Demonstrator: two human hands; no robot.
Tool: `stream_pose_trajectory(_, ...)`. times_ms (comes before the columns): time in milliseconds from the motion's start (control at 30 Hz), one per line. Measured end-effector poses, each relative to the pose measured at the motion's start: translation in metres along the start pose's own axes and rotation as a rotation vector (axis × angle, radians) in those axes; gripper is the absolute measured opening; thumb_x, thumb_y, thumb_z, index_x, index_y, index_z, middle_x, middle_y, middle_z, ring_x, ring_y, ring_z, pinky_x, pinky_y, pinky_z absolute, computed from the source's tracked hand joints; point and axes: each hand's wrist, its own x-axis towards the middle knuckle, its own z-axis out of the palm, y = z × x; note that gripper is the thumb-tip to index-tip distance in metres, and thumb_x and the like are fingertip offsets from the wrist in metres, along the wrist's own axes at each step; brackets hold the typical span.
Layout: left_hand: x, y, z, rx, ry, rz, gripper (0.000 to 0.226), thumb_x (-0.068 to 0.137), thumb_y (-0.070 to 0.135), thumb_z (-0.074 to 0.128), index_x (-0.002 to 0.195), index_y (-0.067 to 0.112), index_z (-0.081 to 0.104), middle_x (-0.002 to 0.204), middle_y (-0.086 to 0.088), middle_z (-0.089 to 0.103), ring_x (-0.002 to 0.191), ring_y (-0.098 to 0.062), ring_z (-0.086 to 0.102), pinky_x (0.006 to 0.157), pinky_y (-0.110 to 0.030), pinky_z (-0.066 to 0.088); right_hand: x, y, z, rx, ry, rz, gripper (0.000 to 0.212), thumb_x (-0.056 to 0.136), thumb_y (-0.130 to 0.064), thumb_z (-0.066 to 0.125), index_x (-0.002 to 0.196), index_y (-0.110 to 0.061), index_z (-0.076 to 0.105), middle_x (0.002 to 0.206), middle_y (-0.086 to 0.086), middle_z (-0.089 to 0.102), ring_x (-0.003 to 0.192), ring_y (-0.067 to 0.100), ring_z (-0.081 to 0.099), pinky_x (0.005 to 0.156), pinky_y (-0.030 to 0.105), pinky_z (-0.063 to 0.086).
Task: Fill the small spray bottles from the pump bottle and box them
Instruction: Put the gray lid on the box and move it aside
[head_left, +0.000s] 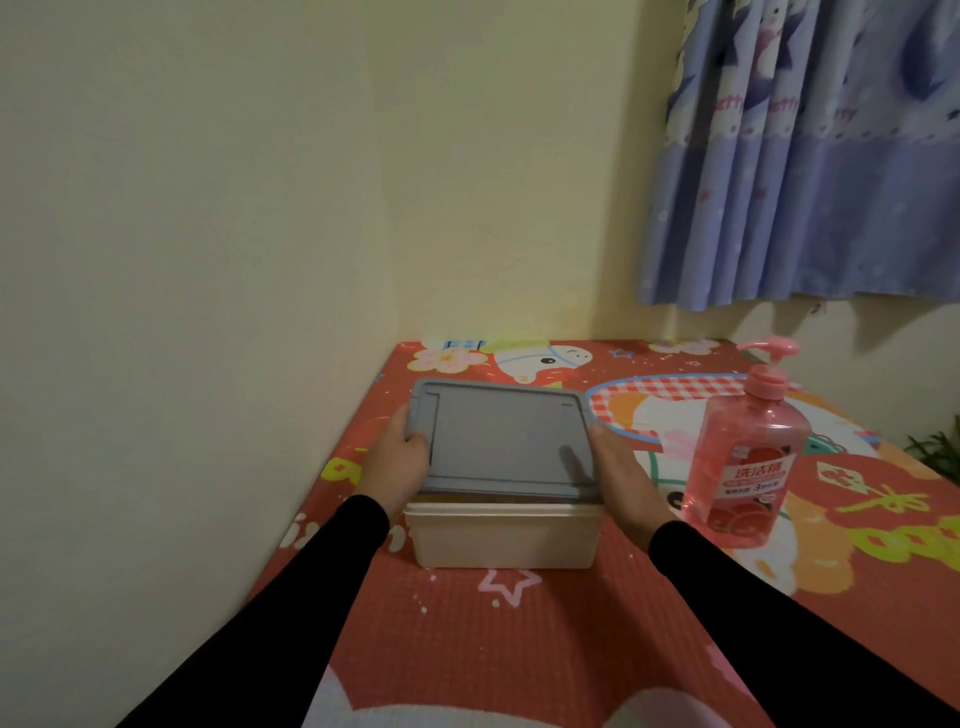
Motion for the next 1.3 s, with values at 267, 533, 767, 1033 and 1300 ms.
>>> stream_pose_trajectory(267,0.002,-0.014,0.003,0.033,-0.073,-0.1,0.042,0.088,0.003,0.035,0.116,0.027,0.057,0.106,-0.004,0.067,0.093,-0.024,0.064,0.072,-0.032,0.051,0.006,0.008,0.003,-0.093,0.003,0.01,0.058,0.099,-0.057,0.021,0.146,-0.027,0.035,0.152,-0.009,0.035,0.138,0.006,0.03,0.114,0.028,0.019)
stream_pose_trajectory(533,-0.002,-0.02,0.009,0.028,-0.055,-0.111,0.041,0.089,0.001,0.035,0.115,0.027,0.054,0.106,-0.006,0.065,0.094,-0.026,0.062,0.074,-0.033,0.05,0.007,0.017,0.0,-0.125,-0.006,0.028,0.061,0.097,-0.06,0.021,0.146,-0.027,0.036,0.152,-0.008,0.036,0.138,0.007,0.031,0.116,0.03,0.02)
stream_pose_trajectory(767,0.0,-0.02,0.011,0.133,-0.073,-0.097,0.042,0.09,0.003,0.034,0.123,0.021,0.053,0.109,-0.009,0.063,0.096,-0.03,0.06,0.077,-0.035,0.049,0.005,0.015,-0.001,-0.183,-0.046,0.053,0.051,0.101,-0.05,0.023,0.137,-0.023,0.046,0.146,0.001,0.042,0.129,0.012,0.038,0.11,0.029,0.024)
stream_pose_trajectory(1033,0.021,-0.013,0.005,0.677,-0.096,0.151,0.051,0.095,0.015,0.04,0.144,0.003,0.036,0.146,-0.019,0.041,0.133,-0.034,0.037,0.11,-0.039,0.029,0.021,-0.004,-0.008,-0.532,-0.083,-0.01,0.072,0.092,-0.061,0.028,0.149,-0.018,0.027,0.159,0.004,0.021,0.146,0.02,0.02,0.119,0.04,0.019)
stream_pose_trajectory(1300,0.026,-0.006,0.009,0.997,-0.407,0.111,0.066,0.098,0.06,0.018,0.155,0.028,0.006,0.162,-0.008,-0.007,0.149,-0.028,-0.004,0.119,-0.043,0.002,0.035,-0.013,0.01,-0.873,-0.248,-0.058,0.064,0.1,-0.049,0.03,0.151,-0.013,0.021,0.161,0.009,0.012,0.149,0.025,0.007,0.122,0.039,0.006)
